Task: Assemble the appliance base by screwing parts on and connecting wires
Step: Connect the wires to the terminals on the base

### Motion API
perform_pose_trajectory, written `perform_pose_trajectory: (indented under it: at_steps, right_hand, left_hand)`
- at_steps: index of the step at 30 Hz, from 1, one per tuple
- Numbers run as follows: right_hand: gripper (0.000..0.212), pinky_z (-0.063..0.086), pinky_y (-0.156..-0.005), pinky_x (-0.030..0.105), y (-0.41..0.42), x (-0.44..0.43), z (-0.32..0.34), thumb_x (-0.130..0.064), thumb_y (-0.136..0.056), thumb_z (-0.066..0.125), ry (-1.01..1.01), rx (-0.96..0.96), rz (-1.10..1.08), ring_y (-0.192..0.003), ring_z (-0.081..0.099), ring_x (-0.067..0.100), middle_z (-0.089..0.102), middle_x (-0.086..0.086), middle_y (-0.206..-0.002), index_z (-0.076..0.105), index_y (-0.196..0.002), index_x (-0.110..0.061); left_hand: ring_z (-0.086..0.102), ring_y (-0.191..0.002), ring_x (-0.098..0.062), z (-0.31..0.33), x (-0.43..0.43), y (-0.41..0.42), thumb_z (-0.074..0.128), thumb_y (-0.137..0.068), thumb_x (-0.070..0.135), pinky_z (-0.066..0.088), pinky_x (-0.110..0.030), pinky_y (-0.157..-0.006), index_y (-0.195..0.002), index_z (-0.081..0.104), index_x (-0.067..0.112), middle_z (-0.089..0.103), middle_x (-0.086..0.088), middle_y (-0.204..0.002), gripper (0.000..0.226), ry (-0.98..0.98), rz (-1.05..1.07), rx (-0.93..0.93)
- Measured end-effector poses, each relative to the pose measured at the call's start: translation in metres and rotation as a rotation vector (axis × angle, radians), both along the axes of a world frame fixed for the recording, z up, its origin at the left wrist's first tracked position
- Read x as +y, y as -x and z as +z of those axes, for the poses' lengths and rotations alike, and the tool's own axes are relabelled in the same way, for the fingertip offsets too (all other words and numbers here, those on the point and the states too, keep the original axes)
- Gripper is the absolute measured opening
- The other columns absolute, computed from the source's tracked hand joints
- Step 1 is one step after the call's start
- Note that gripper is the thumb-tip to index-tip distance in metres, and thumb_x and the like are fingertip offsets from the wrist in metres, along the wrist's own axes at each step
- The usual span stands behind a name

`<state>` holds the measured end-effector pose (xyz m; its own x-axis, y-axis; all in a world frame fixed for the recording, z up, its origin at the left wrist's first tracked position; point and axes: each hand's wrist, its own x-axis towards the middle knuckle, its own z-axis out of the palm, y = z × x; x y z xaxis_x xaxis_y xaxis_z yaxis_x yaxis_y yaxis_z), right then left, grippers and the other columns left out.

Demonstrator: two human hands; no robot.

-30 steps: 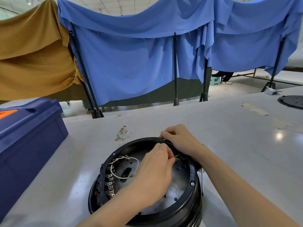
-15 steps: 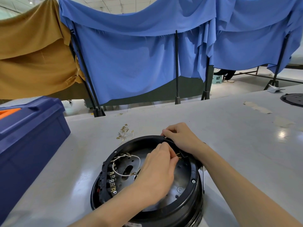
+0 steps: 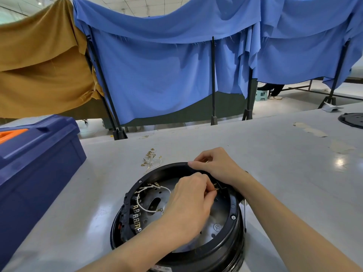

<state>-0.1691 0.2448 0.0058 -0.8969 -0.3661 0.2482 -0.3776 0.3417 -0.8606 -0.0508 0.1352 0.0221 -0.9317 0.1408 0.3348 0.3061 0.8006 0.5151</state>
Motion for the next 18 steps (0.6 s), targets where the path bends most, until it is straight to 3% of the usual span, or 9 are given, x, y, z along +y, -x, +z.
perform_pose_trajectory:
  at_steps: [10, 15, 18]
  right_hand:
    - [0.02, 0.049, -0.065, 0.017, 0.002, -0.001, 0.0, -0.031, -0.084, 0.075, 0.01, -0.036, -0.015, -0.072, 0.065, 0.007, 0.074, 0.001, -0.079, 0.076, -0.083, -0.011]
    - [0.019, 0.049, -0.061, 0.016, 0.001, -0.003, 0.0, -0.029, -0.083, 0.075, 0.006, -0.018, -0.029, -0.065, 0.063, 0.004, 0.073, 0.002, -0.075, 0.075, -0.08, -0.01]
    - [0.02, 0.05, -0.061, 0.017, 0.001, -0.003, 0.001, -0.029, -0.084, 0.075, -0.009, -0.015, -0.037, -0.065, 0.062, 0.004, 0.072, 0.002, -0.074, 0.075, -0.08, -0.01]
  left_hand:
    - [0.057, -0.087, -0.021, 0.002, -0.001, 0.01, 0.055, -0.096, 0.026, 0.046, -0.037, -0.08, -0.095, 0.064, 0.017, 0.053, 0.008, -0.081, 0.013, 0.135, -0.062, 0.03]
    - [0.042, -0.066, -0.011, 0.001, -0.005, 0.017, 0.057, -0.095, 0.022, 0.033, -0.026, -0.068, -0.089, 0.064, 0.016, 0.042, 0.012, -0.064, 0.011, 0.141, -0.115, 0.035]
    - [0.042, -0.062, -0.009, 0.002, -0.005, 0.018, 0.058, -0.094, 0.02, 0.03, -0.023, -0.064, -0.088, 0.065, 0.015, 0.044, 0.013, -0.063, 0.01, 0.126, -0.131, 0.036]
